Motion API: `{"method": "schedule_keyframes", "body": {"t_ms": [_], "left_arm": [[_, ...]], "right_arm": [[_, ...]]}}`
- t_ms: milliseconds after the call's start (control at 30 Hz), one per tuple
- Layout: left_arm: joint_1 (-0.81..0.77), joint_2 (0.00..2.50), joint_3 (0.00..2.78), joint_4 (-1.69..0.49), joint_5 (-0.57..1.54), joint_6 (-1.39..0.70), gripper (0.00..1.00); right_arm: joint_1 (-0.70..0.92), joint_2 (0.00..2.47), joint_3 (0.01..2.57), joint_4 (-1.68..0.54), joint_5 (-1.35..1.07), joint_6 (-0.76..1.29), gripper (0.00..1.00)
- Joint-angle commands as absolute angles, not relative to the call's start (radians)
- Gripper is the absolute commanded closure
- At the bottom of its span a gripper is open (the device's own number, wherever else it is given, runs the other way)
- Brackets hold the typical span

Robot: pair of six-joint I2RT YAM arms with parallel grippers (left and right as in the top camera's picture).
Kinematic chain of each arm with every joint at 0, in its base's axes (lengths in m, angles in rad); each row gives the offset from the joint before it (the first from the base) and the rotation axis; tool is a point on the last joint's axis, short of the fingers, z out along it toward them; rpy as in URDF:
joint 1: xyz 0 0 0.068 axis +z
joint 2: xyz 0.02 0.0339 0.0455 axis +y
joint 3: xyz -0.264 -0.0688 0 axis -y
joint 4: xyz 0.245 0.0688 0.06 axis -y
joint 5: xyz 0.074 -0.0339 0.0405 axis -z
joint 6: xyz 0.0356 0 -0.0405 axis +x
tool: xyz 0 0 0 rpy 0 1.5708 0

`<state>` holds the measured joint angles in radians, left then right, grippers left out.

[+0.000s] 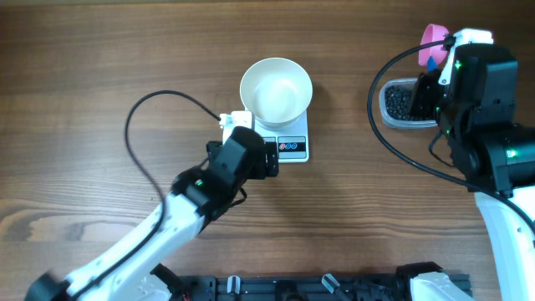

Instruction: Scoop item into bowl and weigh 150g on scale

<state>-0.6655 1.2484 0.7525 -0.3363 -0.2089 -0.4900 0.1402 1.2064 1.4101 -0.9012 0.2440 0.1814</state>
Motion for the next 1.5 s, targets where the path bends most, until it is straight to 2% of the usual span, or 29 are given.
{"method": "schedule_keyframes", "body": {"t_ms": [0,100,233,467,567,1133,1467], "left_arm": [[-0.633,1.117,0.750,-0.381,-0.142,-0.490,0.00],[-0.554,1.056,0.750,-0.432,-0.142,-0.531,0.00],[-0.358,0.995,0.750,-0.529,-0.125,-0.558,0.00],[-0.076,0.996,0.750,-0.646,-0.112,-0.558,0.00],[-0.009,1.002,0.750,-0.663,-0.112,-0.558,0.00],[0.025,1.004,0.750,-0.664,-0.112,-0.558,0.00],[0.025,1.004,0.750,-0.664,-0.112,-0.558,0.00]], "right_arm": [[0.136,1.207,1.428,-0.899,0.235,0.184,0.96],[0.136,1.207,1.428,-0.901,0.236,0.183,0.96],[0.136,1.207,1.428,-0.905,0.236,0.183,0.96],[0.136,1.207,1.428,-0.932,0.239,0.165,0.96],[0.136,1.207,1.428,-0.947,0.241,0.128,0.96],[0.117,1.208,1.428,-0.916,0.247,0.103,0.96],[-0.159,1.209,1.428,-0.787,0.236,0.142,0.96]]}}
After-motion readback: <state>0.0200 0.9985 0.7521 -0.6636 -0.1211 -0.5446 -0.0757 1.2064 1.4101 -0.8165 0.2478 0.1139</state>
